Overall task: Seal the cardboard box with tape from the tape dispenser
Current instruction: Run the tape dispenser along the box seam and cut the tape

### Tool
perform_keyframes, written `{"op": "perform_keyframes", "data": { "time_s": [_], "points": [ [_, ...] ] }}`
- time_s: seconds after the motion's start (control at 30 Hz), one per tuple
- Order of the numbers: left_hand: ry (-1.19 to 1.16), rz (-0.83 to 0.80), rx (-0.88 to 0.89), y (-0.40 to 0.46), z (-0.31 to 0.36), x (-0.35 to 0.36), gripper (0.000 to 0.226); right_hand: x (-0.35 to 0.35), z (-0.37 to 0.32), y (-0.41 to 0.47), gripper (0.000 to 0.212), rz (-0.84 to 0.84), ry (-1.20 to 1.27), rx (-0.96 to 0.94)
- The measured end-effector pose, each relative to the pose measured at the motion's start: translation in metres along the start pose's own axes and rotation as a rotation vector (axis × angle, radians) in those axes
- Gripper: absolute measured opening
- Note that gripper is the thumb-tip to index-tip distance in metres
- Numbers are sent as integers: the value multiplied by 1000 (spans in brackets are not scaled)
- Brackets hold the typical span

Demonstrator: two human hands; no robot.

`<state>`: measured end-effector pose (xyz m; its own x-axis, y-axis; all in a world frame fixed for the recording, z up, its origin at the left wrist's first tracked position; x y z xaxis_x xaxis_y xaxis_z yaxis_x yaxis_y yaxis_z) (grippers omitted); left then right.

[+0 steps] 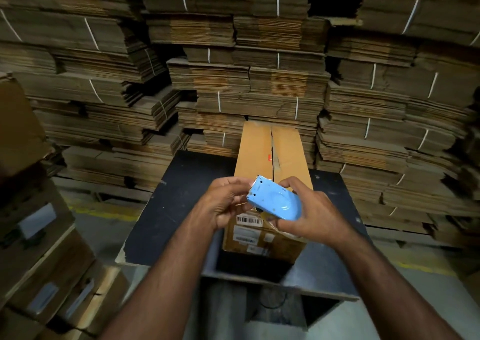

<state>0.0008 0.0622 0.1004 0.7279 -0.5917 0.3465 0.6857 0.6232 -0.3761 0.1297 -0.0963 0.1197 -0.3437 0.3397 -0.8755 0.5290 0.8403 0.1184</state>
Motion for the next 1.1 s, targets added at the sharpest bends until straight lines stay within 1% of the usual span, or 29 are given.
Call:
{"op": "perform_keyframes", "data": {
  "time_s": [0.1, 0.17, 0.2, 0.27, 0.37, 0.47, 0.57, 0.67, 0.73, 0.83, 0.87, 0.97, 1.1],
  "points": [
    [89, 5, 83, 4, 1, -5, 15, 5, -12, -2, 70, 20, -55, 2],
    [114, 9, 85, 4, 0, -4, 5, 7, -15, -3, 70, 35, -66, 13],
    [117, 15, 72, 3, -1, -3, 4, 8, -16, -4, 70, 35, -72, 19],
    [126, 20, 51, 2, -3, -1, 9, 8, -16, -5, 71, 34, -87, 20],
    [143, -29, 37, 2, -2, -1, 14, 5, -13, -5, 73, 37, -68, 19],
    [175, -43, 76, 5, 3, 0, 18, 0, -9, -2, 73, 24, -74, 14],
    [188, -2, 154, 9, 7, 6, 21, -3, -3, 3, 70, 51, -93, -27],
    [236, 68, 212, 13, 9, 14, 30, -9, 7, 11, 72, 35, -121, -51],
    [289, 118, 237, 16, 9, 20, 25, -14, 14, 18, 74, 24, -153, -71],
    [308, 219, 239, 23, 3, 27, 6, -18, 25, 26, 74, 35, -155, -133],
    [316, 250, 251, 26, 1, 29, 3, -19, 28, 29, 73, 33, -141, -152],
    [308, 333, 274, 30, -5, 29, 6, -21, 38, 39, 73, -7, -121, -214],
    [268, 436, 279, 33, -7, 16, 7, -31, 58, 49, 74, -67, -202, -274]
  ]
}}
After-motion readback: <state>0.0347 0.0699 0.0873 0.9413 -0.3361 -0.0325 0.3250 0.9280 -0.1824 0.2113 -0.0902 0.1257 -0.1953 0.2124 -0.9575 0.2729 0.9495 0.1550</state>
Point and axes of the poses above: each hand's wrist, its own y-axis towards the middle knuckle, its own x-axis out of the palm, z = x × y, the point moved 1 cm from there along y, towards the middle knuckle, and after that the axes turned 5 degrees about z, right-handed, at the moved point
